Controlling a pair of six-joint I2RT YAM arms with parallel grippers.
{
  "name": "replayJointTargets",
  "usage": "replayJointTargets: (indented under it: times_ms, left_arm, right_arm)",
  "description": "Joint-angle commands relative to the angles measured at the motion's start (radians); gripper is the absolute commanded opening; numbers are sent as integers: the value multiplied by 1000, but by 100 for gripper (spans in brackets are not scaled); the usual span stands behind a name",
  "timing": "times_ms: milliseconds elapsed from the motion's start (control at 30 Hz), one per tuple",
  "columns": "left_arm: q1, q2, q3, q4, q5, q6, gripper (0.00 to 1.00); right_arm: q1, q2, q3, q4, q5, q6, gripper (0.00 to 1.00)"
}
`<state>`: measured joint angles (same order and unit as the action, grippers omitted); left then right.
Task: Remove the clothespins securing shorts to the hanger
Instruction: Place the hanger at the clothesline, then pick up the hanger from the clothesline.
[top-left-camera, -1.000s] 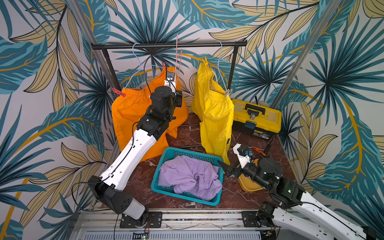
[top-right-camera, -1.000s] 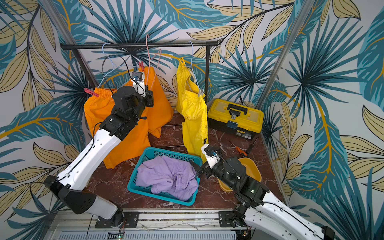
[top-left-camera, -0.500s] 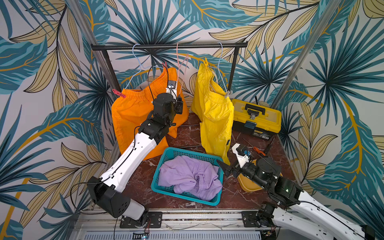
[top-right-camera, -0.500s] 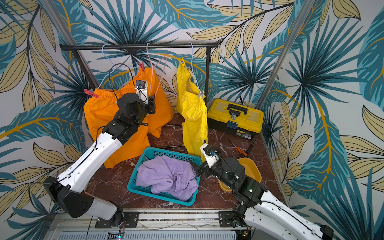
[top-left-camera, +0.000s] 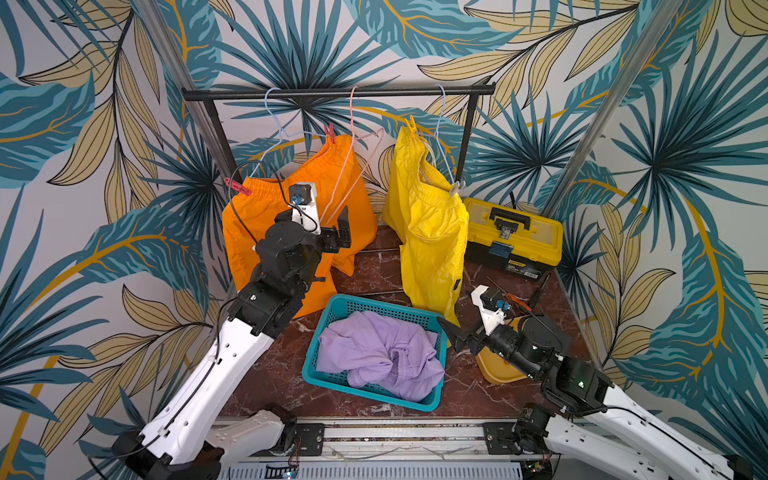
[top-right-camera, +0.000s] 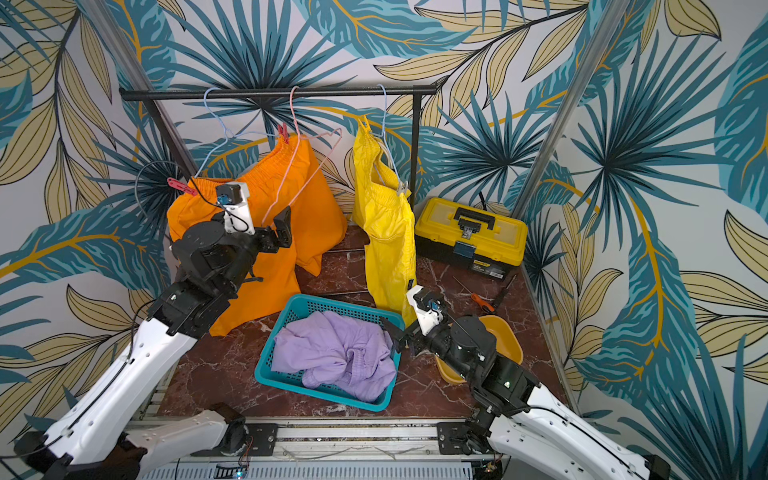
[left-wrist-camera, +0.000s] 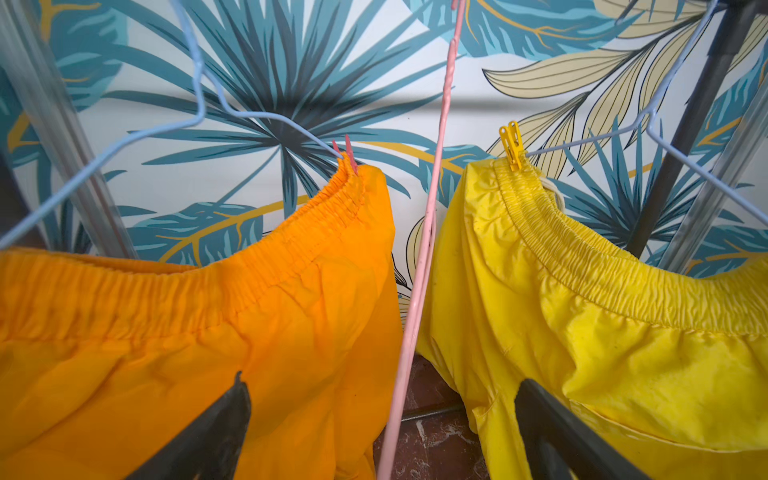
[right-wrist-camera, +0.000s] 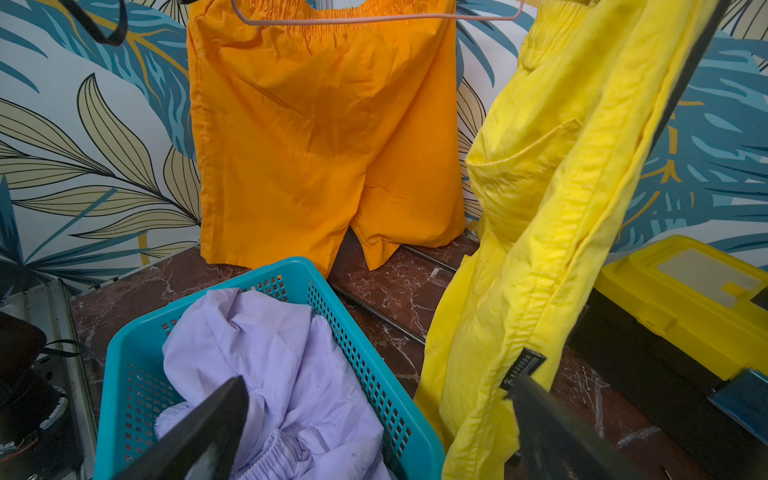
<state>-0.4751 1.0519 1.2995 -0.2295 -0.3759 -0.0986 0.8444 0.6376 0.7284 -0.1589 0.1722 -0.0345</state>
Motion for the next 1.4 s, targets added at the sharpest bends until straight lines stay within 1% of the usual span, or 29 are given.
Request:
replayJointTargets:
  times_ms: [0,67,167,267,367,433,467,533,667,700,733,833,900,967,1067,1200,1267,1300,1367]
  left_arm:
    - [0,-103,-77,6,-71,-29,100]
    - [1,-160,-117,4,-107,-25,100]
    - [1,-234,-139,-54,-157,-38,100]
    - [0,-294,-133,-155,-199,-80,100]
    - [-1,-339,-111,-232,-195,-122,99]
    - [-1,-359,-96,-259,-156,-148,100]
    - [-1,-360,-79,-271,-111,-173,100]
    - [-1,-337,-39,-275,26,-225,100]
    - [-3,-185,84,-272,348,-353,100]
    - [-10,-136,125,-272,394,-371,99]
    - [-25,-90,164,-272,411,-374,100]
    - [-100,43,291,-261,354,-333,100]
    - [-130,131,364,-221,341,-318,100]
    - [-138,202,407,-162,348,-325,100]
    - [-157,309,464,-88,325,-323,99]
    - [-182,465,576,4,325,-326,99]
    - [-193,543,647,24,325,-322,100]
    - [-197,581,684,27,296,-321,100]
    - [-198,669,772,31,288,-315,100]
  right_arm:
    - [2,-10,19,-6,14,29,100]
    - [2,-16,24,-11,15,34,99]
    - [2,-27,31,-20,29,35,99]
    - [2,-35,36,-27,59,37,99]
    - [3,-41,37,-28,91,43,99]
    - [3,-44,38,-37,122,47,99]
    - [2,-47,38,-42,136,51,100]
    - [2,-54,34,-49,172,59,99]
    - [2,-81,12,-50,235,75,100]
    - [2,-91,5,-49,242,79,99]
    - [2,-98,0,-50,245,82,99]
    - [3,-117,-19,-50,240,93,99]
    - [2,-124,-30,-50,238,97,99]
    - [2,-129,-39,-43,239,99,100]
    - [2,-131,-51,-26,236,99,99]
    - [2,-123,-63,-9,227,97,99]
    - [2,-118,-72,-4,229,96,100]
    - [2,-116,-76,-2,229,96,99]
    - [2,-113,-87,7,225,101,99]
